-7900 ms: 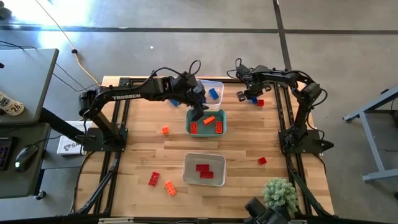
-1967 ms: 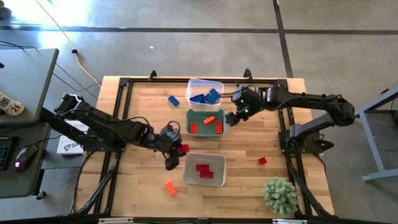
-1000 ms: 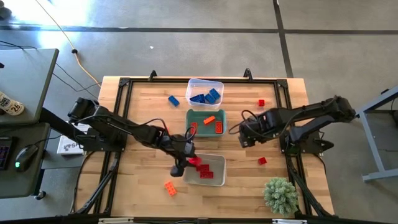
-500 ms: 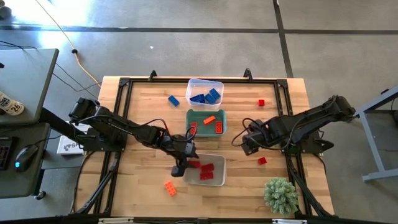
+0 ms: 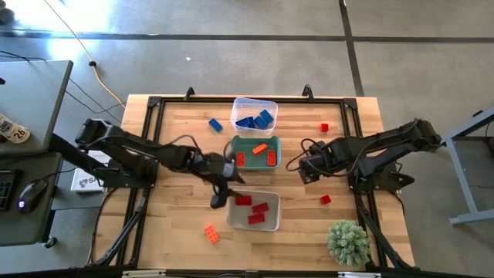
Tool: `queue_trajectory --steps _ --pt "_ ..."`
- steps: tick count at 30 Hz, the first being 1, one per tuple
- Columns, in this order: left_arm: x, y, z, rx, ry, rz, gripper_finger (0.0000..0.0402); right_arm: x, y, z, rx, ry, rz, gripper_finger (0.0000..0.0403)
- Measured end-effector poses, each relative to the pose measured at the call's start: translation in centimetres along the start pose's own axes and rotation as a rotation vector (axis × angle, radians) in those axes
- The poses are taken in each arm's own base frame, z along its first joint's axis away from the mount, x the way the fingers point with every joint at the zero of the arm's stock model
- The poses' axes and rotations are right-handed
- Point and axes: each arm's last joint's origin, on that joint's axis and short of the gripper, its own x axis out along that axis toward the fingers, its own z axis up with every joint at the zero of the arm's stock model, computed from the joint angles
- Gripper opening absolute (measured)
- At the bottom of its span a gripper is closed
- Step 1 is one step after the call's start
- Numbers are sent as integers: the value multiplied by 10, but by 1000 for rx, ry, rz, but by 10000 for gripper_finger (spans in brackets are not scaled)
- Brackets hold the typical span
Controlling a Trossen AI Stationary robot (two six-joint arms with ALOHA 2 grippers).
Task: Sort & place blocks by color
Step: Put the orange game piece into the green bin
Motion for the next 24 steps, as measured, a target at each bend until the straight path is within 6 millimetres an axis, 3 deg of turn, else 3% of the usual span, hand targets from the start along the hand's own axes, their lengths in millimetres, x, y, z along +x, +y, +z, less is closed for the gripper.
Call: queue_trajectory --steps 7,14,19,24 --pt "-53 17 14 35 -85 108 209 0 -1 4 29 -29 -13 236" --pt "-104 44 14 115 -97 442 209 2 -5 20 94 -56 -22 236" --pt "-121 74 6 128 10 702 209 2 -7 27 127 -58 -24 236" --pt "-130 104 -7 -4 115 772 209 3 -8 34 158 -95 -22 236"
